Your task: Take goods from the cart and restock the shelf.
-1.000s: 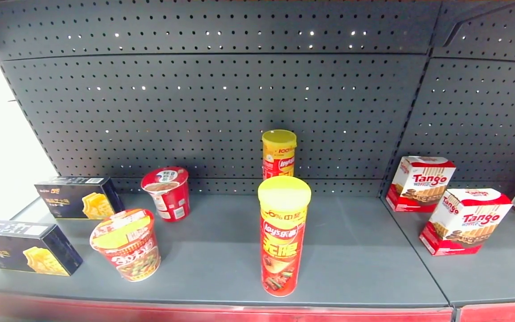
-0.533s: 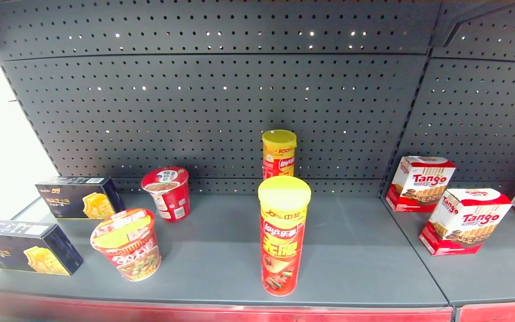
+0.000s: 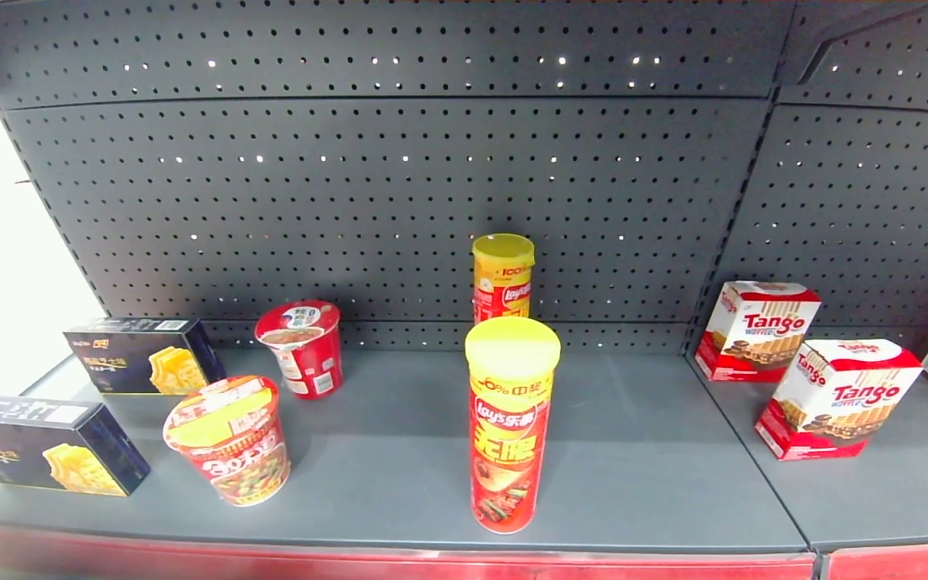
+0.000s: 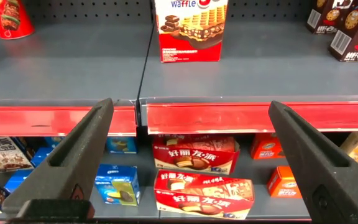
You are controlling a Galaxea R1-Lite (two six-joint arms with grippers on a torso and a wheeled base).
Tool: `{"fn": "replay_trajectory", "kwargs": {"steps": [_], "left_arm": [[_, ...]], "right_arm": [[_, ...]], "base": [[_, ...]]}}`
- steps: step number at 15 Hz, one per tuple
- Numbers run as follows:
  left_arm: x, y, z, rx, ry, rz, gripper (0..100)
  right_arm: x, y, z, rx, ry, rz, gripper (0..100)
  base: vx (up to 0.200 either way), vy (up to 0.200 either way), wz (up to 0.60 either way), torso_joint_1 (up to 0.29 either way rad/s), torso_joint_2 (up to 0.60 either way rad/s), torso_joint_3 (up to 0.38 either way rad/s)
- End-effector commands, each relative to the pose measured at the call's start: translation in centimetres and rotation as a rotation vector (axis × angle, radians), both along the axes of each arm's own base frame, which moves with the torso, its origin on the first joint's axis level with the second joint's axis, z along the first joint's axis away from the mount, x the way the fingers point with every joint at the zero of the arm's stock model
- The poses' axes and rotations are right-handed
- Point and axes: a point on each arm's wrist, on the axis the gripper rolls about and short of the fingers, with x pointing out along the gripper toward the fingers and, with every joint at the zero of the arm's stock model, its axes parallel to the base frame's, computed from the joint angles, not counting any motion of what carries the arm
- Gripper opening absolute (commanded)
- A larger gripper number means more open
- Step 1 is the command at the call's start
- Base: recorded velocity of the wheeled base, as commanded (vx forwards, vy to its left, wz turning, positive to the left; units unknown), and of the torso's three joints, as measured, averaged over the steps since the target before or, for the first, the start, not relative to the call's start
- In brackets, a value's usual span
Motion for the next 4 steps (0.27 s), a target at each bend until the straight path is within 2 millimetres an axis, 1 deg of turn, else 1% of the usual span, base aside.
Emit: {"fn": "replay_trajectory", "kwargs": {"steps": [1,4], "left_arm": [[0.02,0.00,-0.01,-0.001,0.002,0.000,100],[0.02,0.00,-0.01,-0.001,0.002,0.000,100]], "right_arm": [[0.01,0.00,0.00,0.000,0.001,0.002,100],[0.01,0.01,0.00,0.000,0.001,0.003,100]], "base": [[0.000,0.000,0.00,0.000,0.00,0.000],[0.000,0.000,0.00,0.000,0.00,0.000]]}}
